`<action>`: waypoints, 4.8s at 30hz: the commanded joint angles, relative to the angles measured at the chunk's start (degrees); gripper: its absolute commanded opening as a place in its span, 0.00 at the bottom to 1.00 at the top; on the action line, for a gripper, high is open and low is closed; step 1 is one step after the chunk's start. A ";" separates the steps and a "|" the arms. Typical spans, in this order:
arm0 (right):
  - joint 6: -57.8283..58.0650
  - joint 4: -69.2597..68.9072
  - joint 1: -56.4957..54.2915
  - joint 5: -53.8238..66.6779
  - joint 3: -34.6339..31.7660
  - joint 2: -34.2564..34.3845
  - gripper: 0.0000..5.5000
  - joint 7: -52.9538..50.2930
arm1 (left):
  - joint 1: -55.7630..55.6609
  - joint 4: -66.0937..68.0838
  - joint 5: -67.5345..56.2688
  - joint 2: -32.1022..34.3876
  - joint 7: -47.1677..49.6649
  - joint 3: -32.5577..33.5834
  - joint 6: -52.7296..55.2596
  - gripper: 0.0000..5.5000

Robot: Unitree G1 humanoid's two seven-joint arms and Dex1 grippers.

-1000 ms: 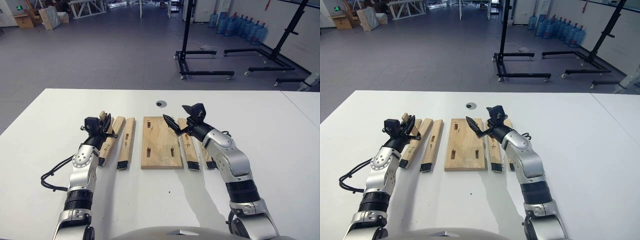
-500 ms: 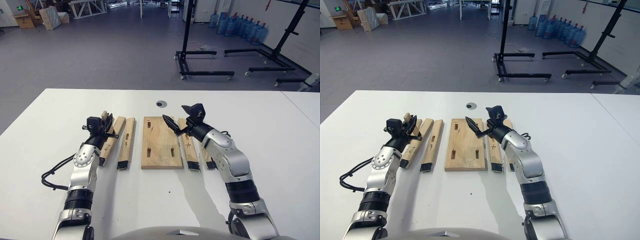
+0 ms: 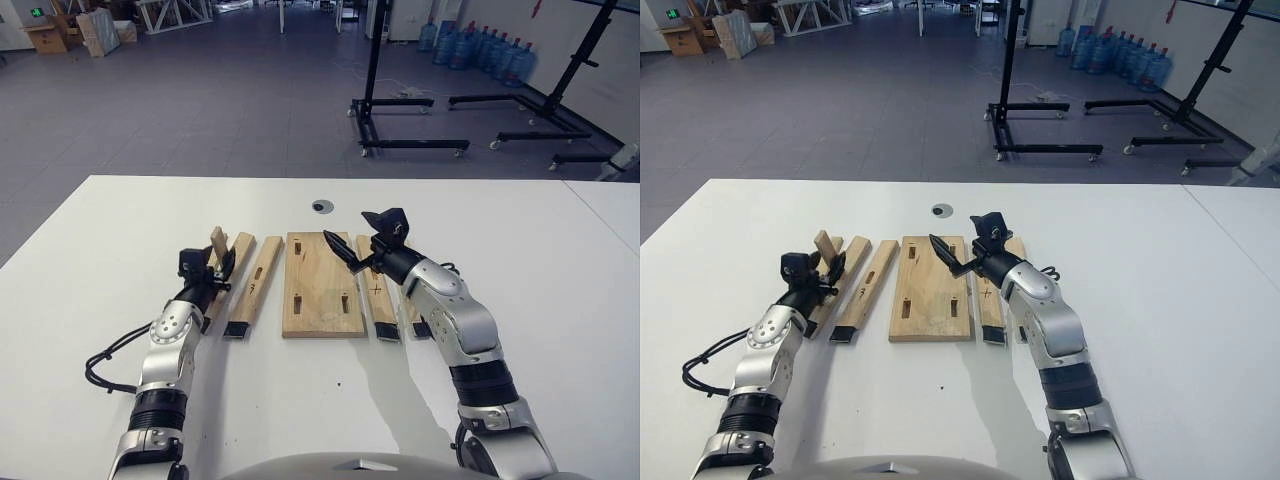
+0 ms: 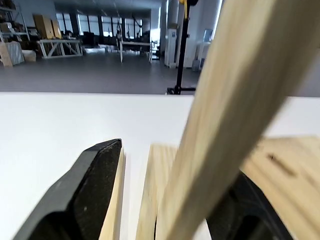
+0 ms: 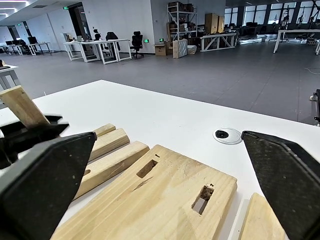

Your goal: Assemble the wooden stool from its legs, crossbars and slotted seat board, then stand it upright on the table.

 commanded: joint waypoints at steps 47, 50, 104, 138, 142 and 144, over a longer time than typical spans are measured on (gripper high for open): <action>-0.46 -2.57 2.87 -0.78 -4.17 -0.09 0.97 -1.62 | -13.38 -32.53 -16.65 27.12 13.79 15.28 68.77 0.46; -0.62 -3.13 3.92 -0.93 -4.83 -0.63 0.97 -1.80 | -4.17 -35.39 -16.07 29.58 10.17 12.22 71.11 0.46; -0.77 -1.41 2.90 -0.93 -2.11 1.38 0.97 -2.61 | 7.22 -27.24 -4.04 12.08 5.70 -4.99 64.38 0.65; 40.88 20.02 -38.56 56.80 -39.95 -7.08 0.97 -8.78 | -12.31 -33.15 -59.44 -3.04 -2.72 18.95 67.00 0.37; 48.23 21.58 -37.46 66.75 -36.69 -3.12 0.97 -10.88 | -10.76 -30.58 -68.57 -3.50 0.57 15.35 67.12 0.37; 49.58 22.10 -36.42 70.31 -35.82 -2.28 0.97 -12.27 | -10.76 -29.37 -72.36 -2.68 2.80 13.76 66.50 0.37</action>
